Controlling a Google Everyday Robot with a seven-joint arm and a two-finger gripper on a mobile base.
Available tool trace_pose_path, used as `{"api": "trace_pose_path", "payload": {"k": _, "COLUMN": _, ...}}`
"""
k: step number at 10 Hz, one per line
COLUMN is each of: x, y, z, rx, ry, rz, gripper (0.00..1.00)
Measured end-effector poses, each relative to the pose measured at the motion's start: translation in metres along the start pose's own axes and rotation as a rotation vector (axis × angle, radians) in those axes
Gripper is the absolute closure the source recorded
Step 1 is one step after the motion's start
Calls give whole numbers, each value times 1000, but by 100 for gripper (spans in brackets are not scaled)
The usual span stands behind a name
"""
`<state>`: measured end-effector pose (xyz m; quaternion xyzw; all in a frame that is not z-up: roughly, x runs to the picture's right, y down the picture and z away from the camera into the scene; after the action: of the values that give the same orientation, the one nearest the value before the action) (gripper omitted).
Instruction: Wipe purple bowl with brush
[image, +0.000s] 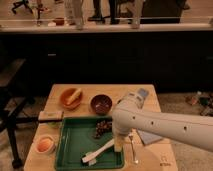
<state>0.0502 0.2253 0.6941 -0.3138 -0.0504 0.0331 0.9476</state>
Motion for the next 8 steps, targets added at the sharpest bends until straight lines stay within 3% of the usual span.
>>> {"api": "trace_pose_path", "payload": {"k": 2, "x": -20, "y": 6, "z": 3, "rx": -23, "ry": -43, "rz": -101, "gripper": 20}}
{"api": "trace_pose_path", "payload": {"k": 4, "x": -29, "y": 8, "z": 3, "rx": -35, "ry": -64, "rz": -156, "gripper": 20}}
{"api": "trace_pose_path", "payload": {"k": 8, "x": -27, "y": 7, "z": 3, "rx": -27, "ry": -73, "rz": -147, "gripper": 20}}
